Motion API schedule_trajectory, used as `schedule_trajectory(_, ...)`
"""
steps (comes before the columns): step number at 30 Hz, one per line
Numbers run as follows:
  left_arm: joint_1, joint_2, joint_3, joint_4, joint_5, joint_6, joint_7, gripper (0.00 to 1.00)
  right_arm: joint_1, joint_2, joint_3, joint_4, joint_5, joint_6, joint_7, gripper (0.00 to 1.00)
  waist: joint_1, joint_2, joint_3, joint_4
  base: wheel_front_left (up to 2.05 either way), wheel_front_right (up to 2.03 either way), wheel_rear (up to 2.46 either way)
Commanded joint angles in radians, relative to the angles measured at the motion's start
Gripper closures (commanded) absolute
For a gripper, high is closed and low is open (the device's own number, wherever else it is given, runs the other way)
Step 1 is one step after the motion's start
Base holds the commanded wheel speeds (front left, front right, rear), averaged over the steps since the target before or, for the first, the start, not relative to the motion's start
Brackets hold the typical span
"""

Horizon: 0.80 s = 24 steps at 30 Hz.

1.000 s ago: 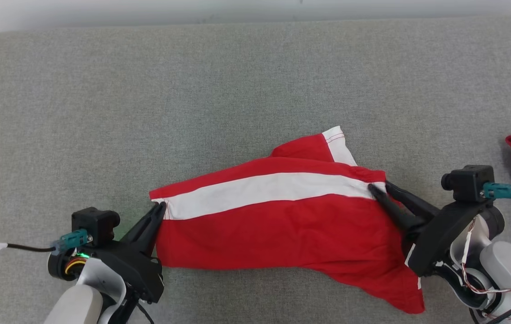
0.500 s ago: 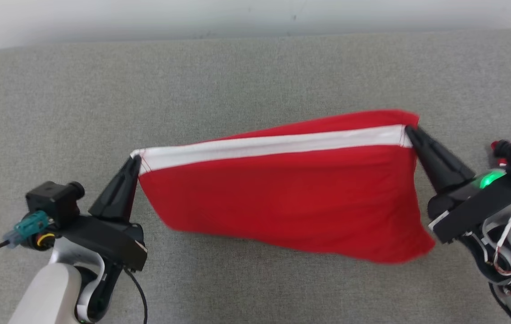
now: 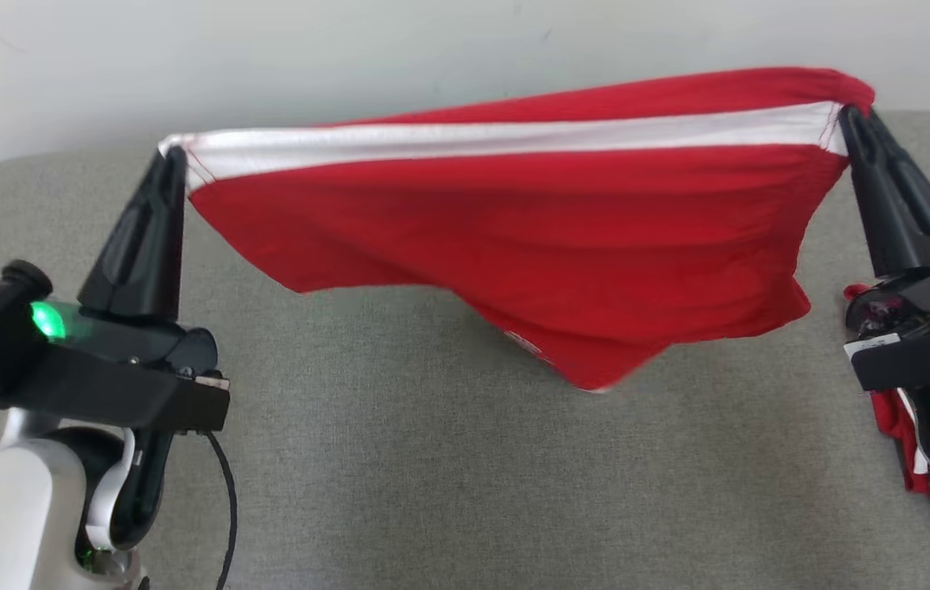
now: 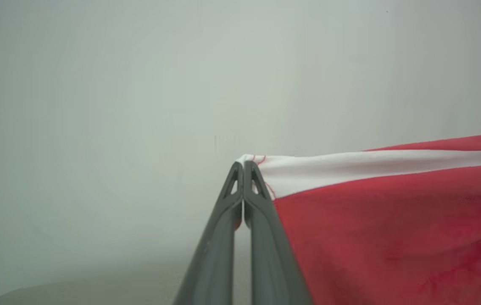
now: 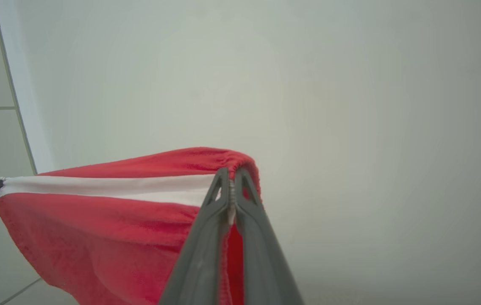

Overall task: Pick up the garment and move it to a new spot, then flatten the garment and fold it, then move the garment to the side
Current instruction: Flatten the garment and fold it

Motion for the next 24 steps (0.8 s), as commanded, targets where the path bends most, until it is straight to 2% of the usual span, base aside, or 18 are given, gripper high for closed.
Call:
schedule_trajectory(1,-0.014,0.007,0.008,-0.036,0.017,0.015,0.004,1.00,0.015,0.012,-0.025,-0.022,-0.019,-0.001,0.005,1.00,0.0001,-0.0001,-0.023,-0.010,0.00,0.00,0.00)
schedule_trajectory(7,-0.055,0.017,-0.007,-0.136,0.049,0.029,0.027,1.00,0.039,0.061,-0.094,-0.073,-0.061,-0.001,0.030,1.00,0.0001,-0.0001,-0.047,-0.014,0.00,0.00,0.00)
schedule_trajectory(12,-0.099,0.021,-0.029,-0.140,0.061,0.022,0.054,1.00,0.016,0.088,-0.107,-0.069,-0.079,-0.001,0.047,1.00,0.0001,-0.0001,-0.047,-0.016,0.00,0.00,0.00)
schedule_trajectory(18,-0.206,0.009,-0.051,-0.011,0.033,-0.016,0.064,1.00,-0.106,0.108,-0.070,0.031,-0.083,-0.001,0.023,1.00,0.0001,-0.0001,-0.009,-0.022,0.00,0.00,0.00)
schedule_trajectory(24,-0.411,-0.028,-0.075,0.233,0.039,-0.062,0.027,1.00,-0.347,0.115,0.049,0.231,-0.097,-0.001,-0.053,1.00,0.0001,-0.0001,0.046,-0.024,0.00,0.00,0.00)
